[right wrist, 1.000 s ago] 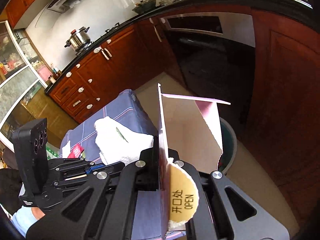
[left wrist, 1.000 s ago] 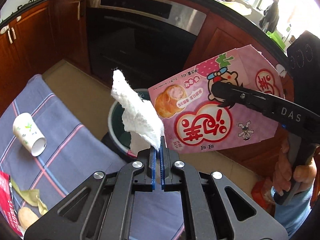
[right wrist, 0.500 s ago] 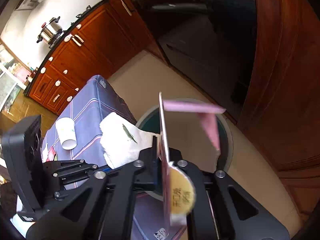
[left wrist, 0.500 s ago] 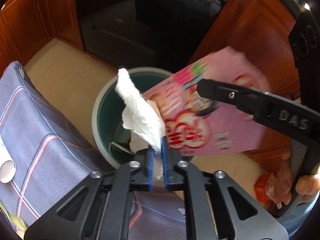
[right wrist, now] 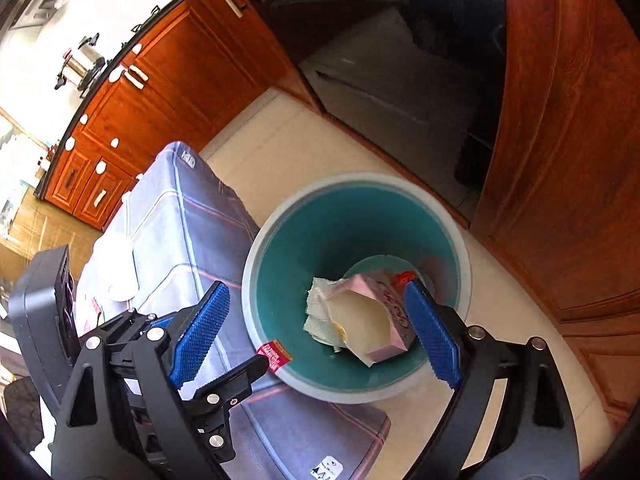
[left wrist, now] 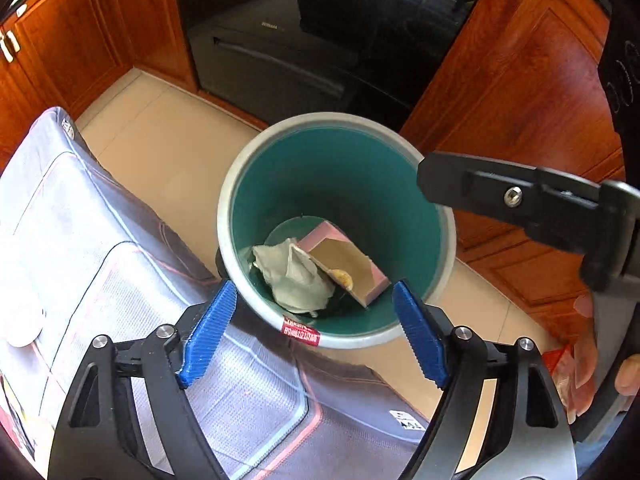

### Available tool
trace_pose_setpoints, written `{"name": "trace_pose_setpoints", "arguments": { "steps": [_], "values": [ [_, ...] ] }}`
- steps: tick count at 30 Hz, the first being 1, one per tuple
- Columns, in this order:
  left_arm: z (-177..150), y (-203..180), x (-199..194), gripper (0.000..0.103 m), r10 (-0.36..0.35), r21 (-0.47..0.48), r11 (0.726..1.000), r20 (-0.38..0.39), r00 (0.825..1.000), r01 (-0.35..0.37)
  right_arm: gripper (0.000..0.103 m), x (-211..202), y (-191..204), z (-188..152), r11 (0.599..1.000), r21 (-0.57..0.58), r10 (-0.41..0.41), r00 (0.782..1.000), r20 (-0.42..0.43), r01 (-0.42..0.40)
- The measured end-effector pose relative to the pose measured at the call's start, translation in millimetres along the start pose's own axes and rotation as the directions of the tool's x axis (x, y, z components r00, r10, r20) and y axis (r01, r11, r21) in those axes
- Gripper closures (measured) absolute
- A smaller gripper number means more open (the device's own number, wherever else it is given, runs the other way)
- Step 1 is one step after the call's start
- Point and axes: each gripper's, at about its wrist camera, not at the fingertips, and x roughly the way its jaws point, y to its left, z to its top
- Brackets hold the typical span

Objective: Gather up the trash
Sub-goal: 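Carry the tissue and box over the teal bin and release both, then move both grippers back over the table toward the orange peel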

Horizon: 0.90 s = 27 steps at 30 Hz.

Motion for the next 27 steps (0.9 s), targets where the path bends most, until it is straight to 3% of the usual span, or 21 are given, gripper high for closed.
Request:
{"name": "trace_pose_setpoints", "arguments": {
  "steps": [4,12,19,27],
  "values": [
    [1,-3,-7,0.019,0.004,0.002,1.0,0.015,1.0,-0.004,0.016,-3,8,-2,1.0,-0.003,-0.002,1.0,0.001,0.002],
    [-28,3,-39,0.011,-0.015,-0.032,0.999,0.07,0.997,0.017,0.015,-22,31,-19,1.0,-0.026,-0.008,1.0,-0.004,0.008],
    [-75,23,-81,0.006,-0.019,-0.074,0.997,0.134,0.991,0.029,0.015,-36,68,-50,0.997,-0.077,0.02,0.999,-0.026,-0.022],
    [-152,74,-126,0.004,0.003,-0.154,0.988,0.165,0.986,0.022,0.015,-32,140,-93,0.982,-0.169,0.068,0.994,-0.089,-0.082]
  ]
}}
